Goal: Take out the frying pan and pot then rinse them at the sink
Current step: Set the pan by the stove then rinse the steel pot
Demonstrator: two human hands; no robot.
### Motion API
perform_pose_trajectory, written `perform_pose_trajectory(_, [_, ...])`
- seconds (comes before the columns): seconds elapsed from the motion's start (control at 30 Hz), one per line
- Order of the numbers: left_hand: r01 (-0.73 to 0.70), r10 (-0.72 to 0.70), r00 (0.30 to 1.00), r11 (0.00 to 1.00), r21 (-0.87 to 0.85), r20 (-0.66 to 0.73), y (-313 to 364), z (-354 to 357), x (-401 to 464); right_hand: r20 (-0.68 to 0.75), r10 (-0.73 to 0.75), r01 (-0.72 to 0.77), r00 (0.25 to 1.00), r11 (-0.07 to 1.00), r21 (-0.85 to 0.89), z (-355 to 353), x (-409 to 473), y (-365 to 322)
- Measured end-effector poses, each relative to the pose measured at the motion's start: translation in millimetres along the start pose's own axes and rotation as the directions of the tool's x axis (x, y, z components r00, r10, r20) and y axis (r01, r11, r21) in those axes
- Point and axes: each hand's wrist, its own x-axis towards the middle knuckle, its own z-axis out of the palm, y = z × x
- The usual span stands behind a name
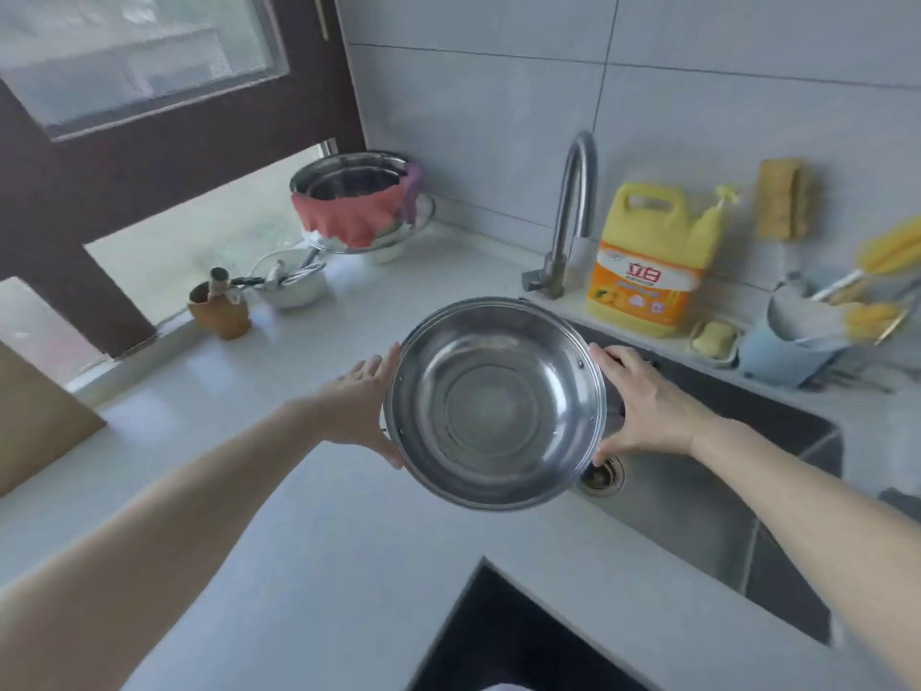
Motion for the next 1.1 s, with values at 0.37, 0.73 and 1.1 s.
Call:
perform_pose_trajectory(0.37, [-0.193,0.155,0.95,0.974,0.119,0.269,113.2,35.9,184.9,0.063,0.3,-0.306,0.952,0.942,0.141,13.5,-11.3,165.4])
perform_pose_trajectory(0.73, [-0.274,0.18,0.909,0.938,0.213,0.377,82.7,141.7,286.8,0.111,0.425,-0.439,0.898,0.86,0.26,135.5,21.7,225.5])
perform_pose_trajectory(1.1, [-0.265,0.122,0.885,0.926,0.269,0.449,47.0,190.3,317.0,0.149,0.411,-0.435,0.899,0.876,0.209,197.2,60.8,232.0])
